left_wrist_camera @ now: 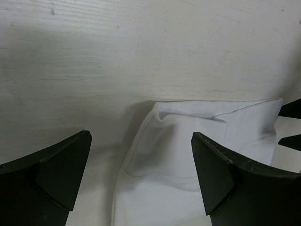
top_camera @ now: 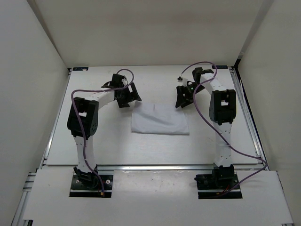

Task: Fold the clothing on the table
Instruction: Fold the skirt

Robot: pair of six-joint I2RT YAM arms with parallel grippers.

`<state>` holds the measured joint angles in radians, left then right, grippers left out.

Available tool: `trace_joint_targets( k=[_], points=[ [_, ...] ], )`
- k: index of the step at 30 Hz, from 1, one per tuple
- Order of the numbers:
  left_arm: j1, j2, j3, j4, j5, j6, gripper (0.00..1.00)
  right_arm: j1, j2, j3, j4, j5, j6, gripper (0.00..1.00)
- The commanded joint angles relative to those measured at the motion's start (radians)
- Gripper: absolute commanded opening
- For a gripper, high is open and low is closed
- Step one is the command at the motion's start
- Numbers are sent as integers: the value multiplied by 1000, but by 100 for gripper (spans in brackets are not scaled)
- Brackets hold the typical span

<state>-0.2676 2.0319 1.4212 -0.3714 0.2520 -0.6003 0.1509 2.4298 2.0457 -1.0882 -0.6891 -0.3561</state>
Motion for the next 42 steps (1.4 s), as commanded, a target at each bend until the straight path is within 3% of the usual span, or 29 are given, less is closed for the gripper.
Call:
trace_joint_targets(
  k=[1,5,9,13,14,16,19,21,23,36,42],
  points=[
    [-19,-6,5,43,35,-10,98,-4,-17,-15,24,46,0,68],
    [-30,20,33,55,47,-21,91,4,-5,-2,24,46,9,59],
    [-35,39,50,71,69,-36,78,3,3,5,36,63,25,33],
    [-36,33,38,75,76,-42,73,13,9,8,51,76,32,2],
    [-29,31,30,72,79,-42,70,15,11,4,51,79,35,0],
    [-25,21,13,81,82,-47,63,18,6,10,53,88,37,0],
    [-19,-1,-17,109,104,-55,41,7,-2,24,47,79,34,1],
    [-10,-18,-36,112,102,-56,15,1,-23,31,40,62,29,1],
    [-13,-42,-57,129,107,-67,0,-4,-46,25,37,45,31,0],
    [-31,-199,-76,194,158,-122,0,-73,-273,-99,13,-43,-3,0],
    [-64,-335,-131,144,188,-107,0,-77,-492,-336,-4,-59,-44,0]
  ],
)
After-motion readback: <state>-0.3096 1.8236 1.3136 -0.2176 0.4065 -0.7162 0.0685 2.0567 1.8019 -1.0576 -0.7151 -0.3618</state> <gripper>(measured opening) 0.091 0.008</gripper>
